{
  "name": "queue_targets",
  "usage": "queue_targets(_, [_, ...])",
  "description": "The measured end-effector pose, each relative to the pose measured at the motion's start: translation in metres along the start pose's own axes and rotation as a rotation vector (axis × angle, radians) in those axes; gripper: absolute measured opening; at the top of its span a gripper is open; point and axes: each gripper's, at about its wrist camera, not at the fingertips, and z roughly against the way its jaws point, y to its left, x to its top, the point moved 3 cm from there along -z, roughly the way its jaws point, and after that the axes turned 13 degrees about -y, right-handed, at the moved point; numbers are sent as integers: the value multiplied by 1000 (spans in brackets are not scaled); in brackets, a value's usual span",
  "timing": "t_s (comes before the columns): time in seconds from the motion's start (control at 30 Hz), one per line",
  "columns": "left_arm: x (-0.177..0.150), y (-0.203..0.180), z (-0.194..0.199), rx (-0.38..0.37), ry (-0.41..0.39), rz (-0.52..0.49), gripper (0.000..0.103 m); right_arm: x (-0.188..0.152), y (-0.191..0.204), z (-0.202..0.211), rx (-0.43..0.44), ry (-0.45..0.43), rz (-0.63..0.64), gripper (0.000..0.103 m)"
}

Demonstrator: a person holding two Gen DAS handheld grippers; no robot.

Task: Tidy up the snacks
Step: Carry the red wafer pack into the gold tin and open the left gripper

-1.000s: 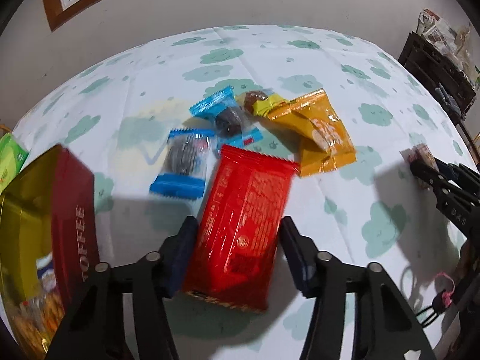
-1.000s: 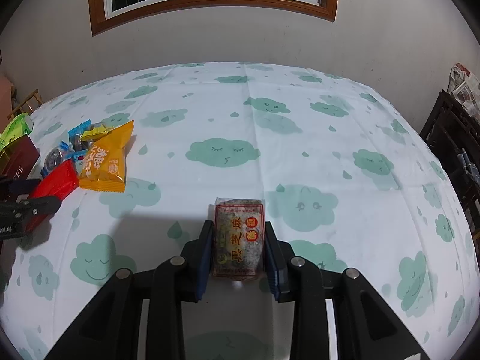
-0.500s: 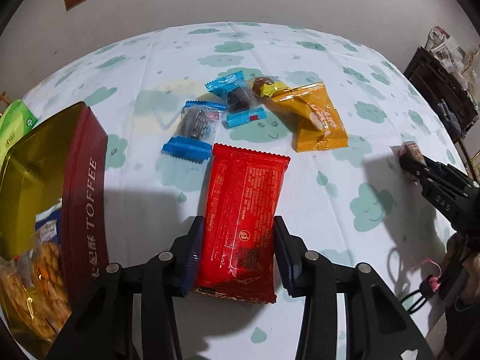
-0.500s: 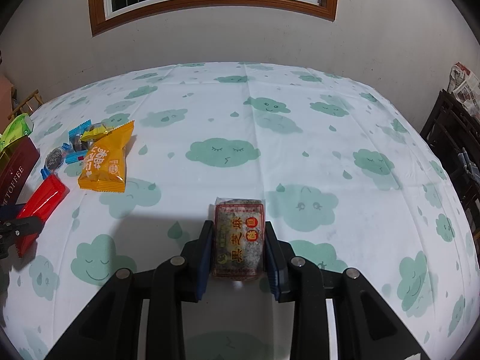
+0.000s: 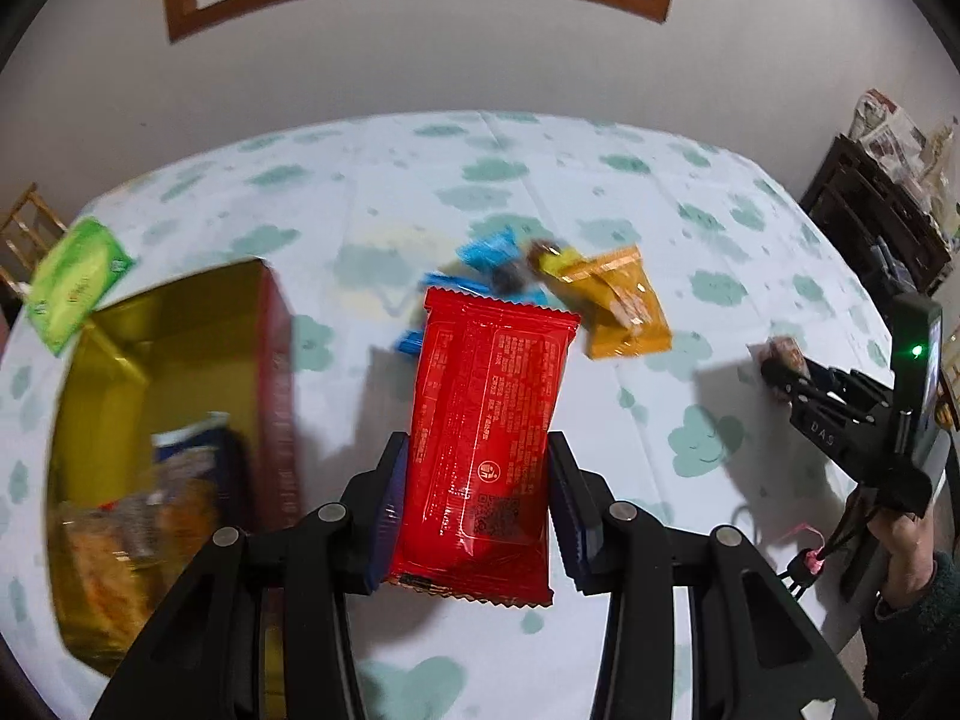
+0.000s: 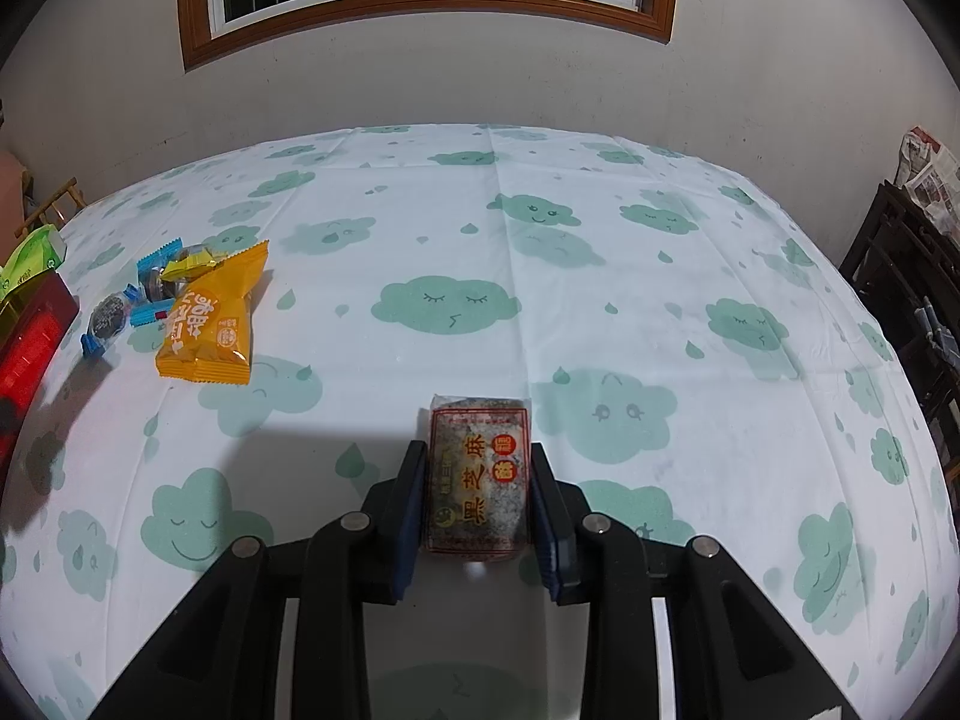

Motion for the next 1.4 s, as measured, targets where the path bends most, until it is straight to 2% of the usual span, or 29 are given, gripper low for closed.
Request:
queue_targets(0.3, [-7,67,39,115,-36,89,40,0,0,0,0,0,0,32])
queue_targets(0.47, [-25,111,46,187,-9,145,40,0,0,0,0,0,0,32])
queue_targets(0.67, [-47,145,47,244,20,184,40,0,0,0,0,0,0,32])
queue_targets(0.97, [-52,169,51,281,10,205,40,0,0,0,-1,-1,1,32])
queue_targets(1.4, [-50,170,45,316,22,173,40,0,0,1,-1,-1,1,32])
